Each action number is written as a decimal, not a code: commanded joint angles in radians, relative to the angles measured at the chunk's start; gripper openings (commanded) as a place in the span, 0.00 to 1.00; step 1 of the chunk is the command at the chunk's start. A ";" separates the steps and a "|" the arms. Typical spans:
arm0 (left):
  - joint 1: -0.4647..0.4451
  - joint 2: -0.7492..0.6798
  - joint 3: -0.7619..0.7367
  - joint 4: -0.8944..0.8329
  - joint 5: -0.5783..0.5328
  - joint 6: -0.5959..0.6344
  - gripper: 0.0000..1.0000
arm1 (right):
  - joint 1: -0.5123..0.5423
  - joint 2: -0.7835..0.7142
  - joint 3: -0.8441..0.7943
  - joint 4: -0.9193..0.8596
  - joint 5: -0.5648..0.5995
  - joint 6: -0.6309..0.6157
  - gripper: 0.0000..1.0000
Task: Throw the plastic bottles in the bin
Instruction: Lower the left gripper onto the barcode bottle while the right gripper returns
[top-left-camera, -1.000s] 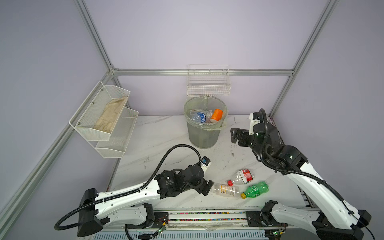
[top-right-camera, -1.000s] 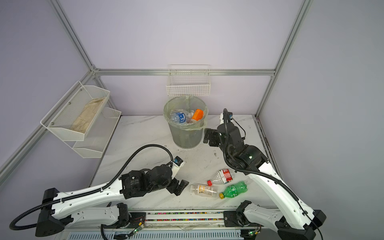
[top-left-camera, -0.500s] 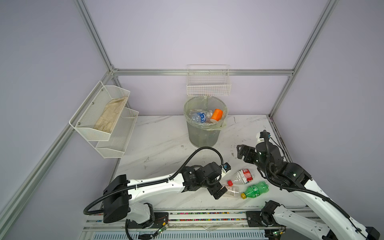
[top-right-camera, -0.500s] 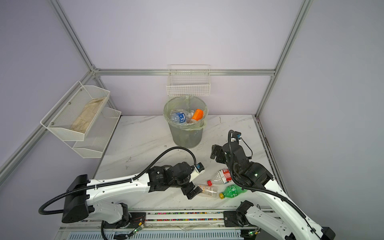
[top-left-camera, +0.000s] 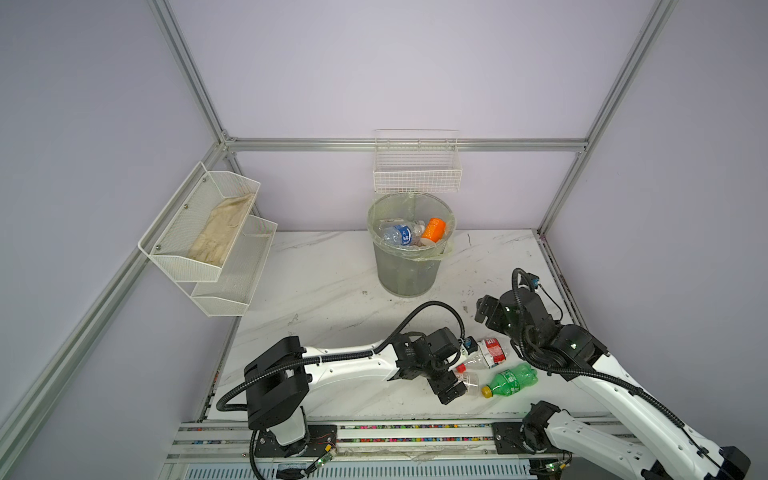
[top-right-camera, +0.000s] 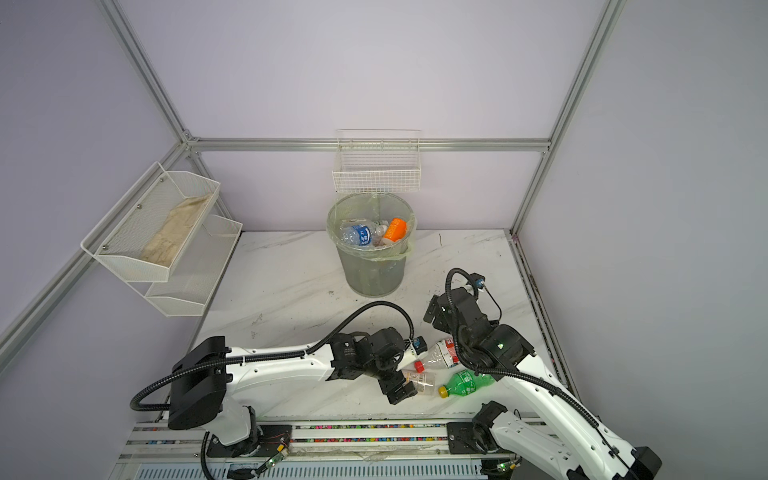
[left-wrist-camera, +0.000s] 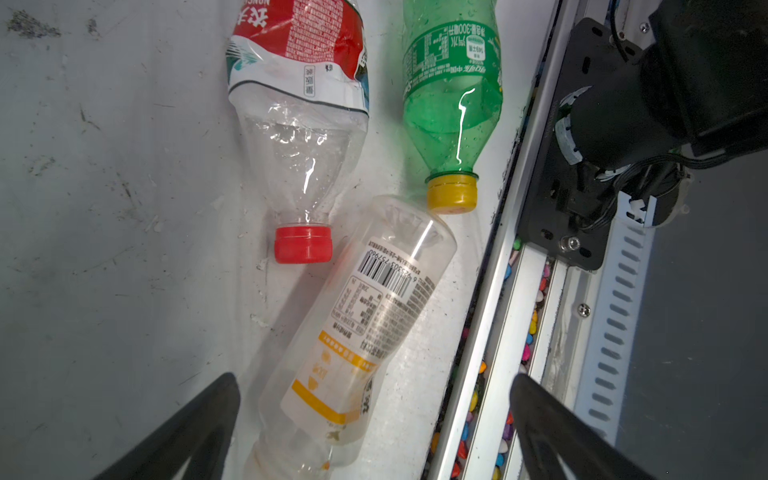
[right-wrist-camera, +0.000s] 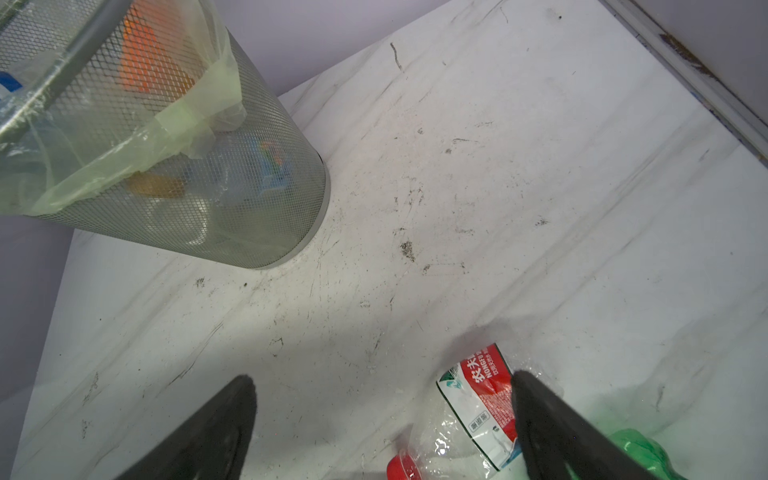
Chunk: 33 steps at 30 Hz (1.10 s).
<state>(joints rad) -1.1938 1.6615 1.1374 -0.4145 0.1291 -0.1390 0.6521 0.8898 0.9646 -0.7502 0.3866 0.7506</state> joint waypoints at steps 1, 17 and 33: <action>-0.007 0.013 0.109 0.033 0.046 0.033 0.99 | -0.016 0.013 -0.008 -0.024 0.037 0.017 0.97; -0.008 0.126 0.138 0.027 0.002 0.065 0.95 | -0.132 0.024 -0.041 0.032 -0.019 -0.061 0.97; -0.008 0.216 0.173 -0.011 -0.043 0.096 0.89 | -0.189 0.040 -0.073 0.075 -0.087 -0.102 0.97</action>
<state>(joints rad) -1.1946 1.8706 1.2335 -0.4152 0.0986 -0.0780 0.4706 0.9237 0.9031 -0.6903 0.3061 0.6594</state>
